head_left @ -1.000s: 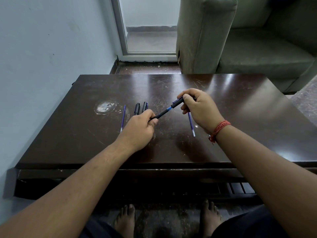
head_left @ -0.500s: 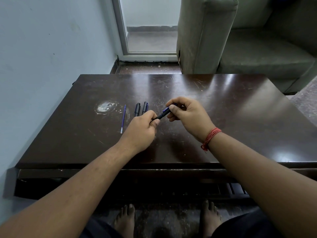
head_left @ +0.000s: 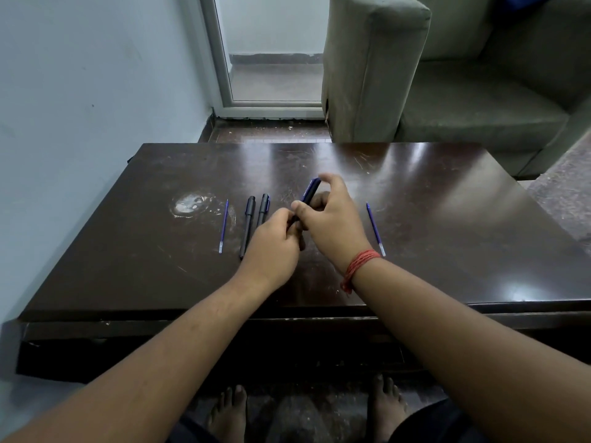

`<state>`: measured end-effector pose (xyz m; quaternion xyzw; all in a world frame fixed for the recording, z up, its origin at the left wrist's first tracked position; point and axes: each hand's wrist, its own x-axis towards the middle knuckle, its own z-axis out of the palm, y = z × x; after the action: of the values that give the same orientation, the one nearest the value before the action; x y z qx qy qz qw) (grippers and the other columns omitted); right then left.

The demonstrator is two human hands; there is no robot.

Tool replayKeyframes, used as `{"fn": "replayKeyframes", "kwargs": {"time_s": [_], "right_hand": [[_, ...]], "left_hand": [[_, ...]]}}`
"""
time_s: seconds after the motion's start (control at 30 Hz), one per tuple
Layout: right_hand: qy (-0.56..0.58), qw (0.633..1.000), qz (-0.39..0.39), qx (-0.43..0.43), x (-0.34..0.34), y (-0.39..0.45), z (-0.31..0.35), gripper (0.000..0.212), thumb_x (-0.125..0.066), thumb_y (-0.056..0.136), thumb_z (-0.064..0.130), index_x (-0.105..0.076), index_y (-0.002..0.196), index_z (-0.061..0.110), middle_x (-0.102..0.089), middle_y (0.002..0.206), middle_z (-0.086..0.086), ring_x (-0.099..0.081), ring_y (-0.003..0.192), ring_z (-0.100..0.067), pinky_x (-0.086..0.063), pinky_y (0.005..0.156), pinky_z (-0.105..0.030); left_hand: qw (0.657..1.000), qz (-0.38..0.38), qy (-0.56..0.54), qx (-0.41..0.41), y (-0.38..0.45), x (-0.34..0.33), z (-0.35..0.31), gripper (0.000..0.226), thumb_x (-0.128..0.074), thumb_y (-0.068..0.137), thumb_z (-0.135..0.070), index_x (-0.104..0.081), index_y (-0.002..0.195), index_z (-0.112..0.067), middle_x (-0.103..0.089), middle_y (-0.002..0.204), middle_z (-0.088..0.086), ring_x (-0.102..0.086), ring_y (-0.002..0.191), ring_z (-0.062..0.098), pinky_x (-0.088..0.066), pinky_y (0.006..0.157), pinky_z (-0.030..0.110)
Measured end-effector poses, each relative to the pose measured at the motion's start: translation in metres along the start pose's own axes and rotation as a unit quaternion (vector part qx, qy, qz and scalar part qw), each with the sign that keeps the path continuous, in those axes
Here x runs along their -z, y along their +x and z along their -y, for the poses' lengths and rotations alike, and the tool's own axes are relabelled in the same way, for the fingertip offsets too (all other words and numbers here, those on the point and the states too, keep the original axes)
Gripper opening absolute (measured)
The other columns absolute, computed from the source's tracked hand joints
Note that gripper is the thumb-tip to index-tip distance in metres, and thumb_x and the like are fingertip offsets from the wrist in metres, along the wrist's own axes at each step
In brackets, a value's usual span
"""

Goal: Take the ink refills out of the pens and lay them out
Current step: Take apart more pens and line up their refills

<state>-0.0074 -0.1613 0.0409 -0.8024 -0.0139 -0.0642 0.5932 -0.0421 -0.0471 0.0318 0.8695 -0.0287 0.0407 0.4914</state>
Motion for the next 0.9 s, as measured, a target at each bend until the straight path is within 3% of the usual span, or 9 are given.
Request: {"fn": "replayKeyframes", "kwargs": {"time_s": [0.1,0.17,0.23,0.3,0.33,0.4,0.53,0.67,0.9], "right_hand": [[-0.033,0.999,-0.017,-0.012,-0.001,-0.004,0.000,0.029,-0.073,0.086,0.019,-0.052,0.104,0.012,-0.059,0.078,-0.002,-0.056,0.064,-0.009,-0.041,0.046,-0.010],[-0.050,0.998,-0.023,-0.007,0.001,0.000,0.000,0.022,-0.072,0.086,0.021,-0.054,0.096,0.012,-0.064,0.081,-0.006,-0.062,0.068,-0.014,-0.047,0.051,-0.014],[-0.044,0.999,-0.027,-0.013,0.012,0.011,-0.001,0.017,-0.070,0.088,0.021,-0.055,0.090,0.015,-0.066,0.082,-0.008,-0.068,0.070,-0.019,-0.058,0.061,-0.030],[-0.102,0.993,-0.052,-0.005,0.036,0.026,-0.004,0.014,-0.069,0.088,0.022,-0.056,0.087,0.016,-0.065,0.078,-0.002,-0.066,0.071,-0.020,-0.057,0.069,-0.037],[-0.159,0.985,-0.064,0.002,0.052,0.033,-0.008,0.013,-0.068,0.088,0.022,-0.058,0.088,0.014,-0.064,0.078,-0.001,-0.063,0.074,-0.020,-0.054,0.072,-0.035],[-0.271,0.960,-0.076,0.005,0.085,0.046,-0.020,0.015,-0.067,0.088,0.021,-0.061,0.093,0.008,-0.067,0.085,-0.007,-0.061,0.082,-0.024,-0.047,0.074,-0.031],[-0.423,0.902,-0.057,-0.073,0.129,0.060,-0.052,0.019,-0.064,0.088,0.025,-0.052,0.088,0.010,-0.064,0.100,-0.021,-0.059,0.089,-0.035,-0.048,0.078,-0.036],[-0.474,0.872,-0.019,-0.122,0.140,0.064,-0.069,0.028,-0.063,0.090,0.030,-0.054,0.100,0.005,-0.061,0.108,-0.025,-0.059,0.100,-0.041,-0.048,0.077,-0.038],[-0.493,0.858,0.008,-0.140,0.140,0.067,-0.071,0.033,-0.060,0.093,0.032,-0.054,0.106,0.003,-0.059,0.111,-0.025,-0.059,0.101,-0.041,-0.042,0.071,-0.034]], "left_hand": [[1.000,0.013,-0.003,0.013,-0.005,-0.005,0.003,0.013,-0.045,0.100,-0.011,-0.057,0.099,-0.016,-0.066,0.090,-0.003,-0.062,0.080,0.010,-0.045,0.063,0.022],[1.000,0.024,0.009,-0.006,-0.005,-0.007,0.004,0.013,-0.048,0.101,-0.014,-0.058,0.109,-0.016,-0.064,0.102,-0.004,-0.060,0.090,0.008,-0.043,0.068,0.011],[0.998,0.024,0.037,-0.040,-0.003,-0.006,0.006,0.015,-0.052,0.101,-0.019,-0.059,0.114,-0.016,-0.059,0.106,-0.004,-0.055,0.094,0.008,-0.039,0.075,0.008],[0.995,0.029,0.074,-0.061,-0.003,-0.002,0.009,0.025,-0.054,0.101,-0.024,-0.058,0.122,-0.012,-0.056,0.106,-0.005,-0.055,0.097,0.010,-0.041,0.086,0.016],[0.993,0.034,0.094,-0.066,-0.002,0.001,0.012,0.027,-0.054,0.101,-0.025,-0.058,0.123,-0.011,-0.056,0.102,-0.006,-0.056,0.094,0.011,-0.044,0.087,0.022],[0.988,0.034,0.128,-0.076,0.000,0.007,0.017,0.023,-0.056,0.099,-0.024,-0.061,0.118,-0.012,-0.056,0.093,-0.010,-0.056,0.086,0.011,-0.048,0.086,0.029],[0.983,0.012,0.163,-0.088,0.008,0.015,0.024,0.012,-0.056,0.098,-0.022,-0.063,0.106,-0.016,-0.056,0.085,-0.015,-0.058,0.082,0.012,-0.051,0.080,0.033],[0.978,0.004,0.189,-0.088,0.010,0.018,0.027,0.009,-0.056,0.098,-0.022,-0.063,0.102,-0.019,-0.056,0.085,-0.016,-0.056,0.088,0.013,-0.048,0.079,0.029],[0.968,-0.027,0.233,-0.085,0.013,0.025,0.033,0.008,-0.057,0.096,-0.022,-0.061,0.089,-0.021,-0.055,0.079,-0.014,-0.054,0.089,0.016,-0.043,0.076,0.029]]}}
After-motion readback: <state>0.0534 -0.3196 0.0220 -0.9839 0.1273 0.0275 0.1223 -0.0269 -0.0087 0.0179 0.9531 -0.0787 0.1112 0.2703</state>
